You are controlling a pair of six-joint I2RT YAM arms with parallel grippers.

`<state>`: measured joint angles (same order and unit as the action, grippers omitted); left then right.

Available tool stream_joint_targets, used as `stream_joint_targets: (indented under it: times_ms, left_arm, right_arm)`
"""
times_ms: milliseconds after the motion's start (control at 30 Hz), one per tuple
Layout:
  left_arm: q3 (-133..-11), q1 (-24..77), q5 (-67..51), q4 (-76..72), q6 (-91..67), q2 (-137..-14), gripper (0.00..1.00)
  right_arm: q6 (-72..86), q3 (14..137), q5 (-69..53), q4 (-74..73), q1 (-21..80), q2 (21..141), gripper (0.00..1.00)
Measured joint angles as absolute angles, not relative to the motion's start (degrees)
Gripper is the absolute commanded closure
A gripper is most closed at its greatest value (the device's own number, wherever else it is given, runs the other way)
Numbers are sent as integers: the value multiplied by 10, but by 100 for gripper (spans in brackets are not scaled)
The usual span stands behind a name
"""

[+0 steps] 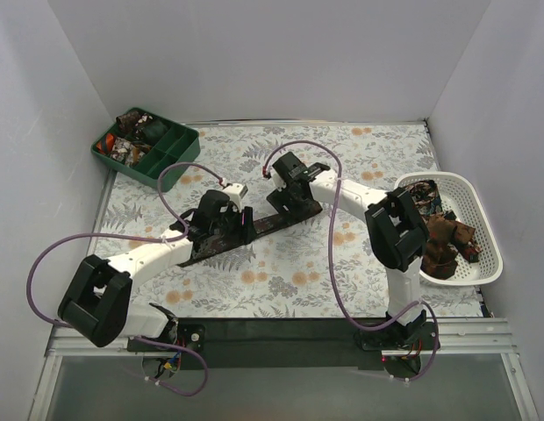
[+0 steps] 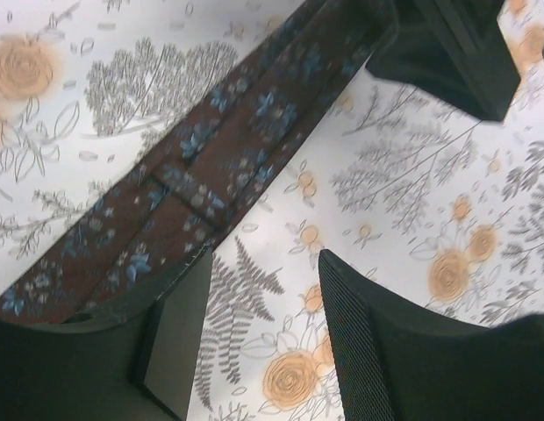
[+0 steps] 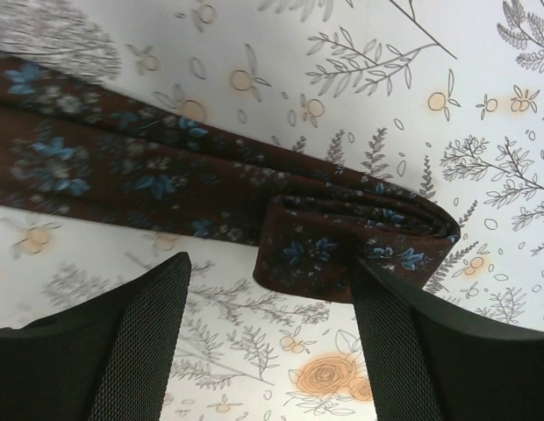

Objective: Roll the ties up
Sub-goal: Roll the tie

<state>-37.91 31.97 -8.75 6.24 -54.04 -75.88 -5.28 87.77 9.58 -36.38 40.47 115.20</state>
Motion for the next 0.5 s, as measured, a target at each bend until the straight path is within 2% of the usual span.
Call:
stream_joint_targets:
  times_ms: [233,500]
  left_arm:
    - [-460,321,-107,65,-560,-817,50]
    - [-633,364,-130,59,-578,-975,50]
  right_arm:
    - [-34,884,8,-365,357,1076,30]
    - [-17,857,-126,-320,187,1039,28]
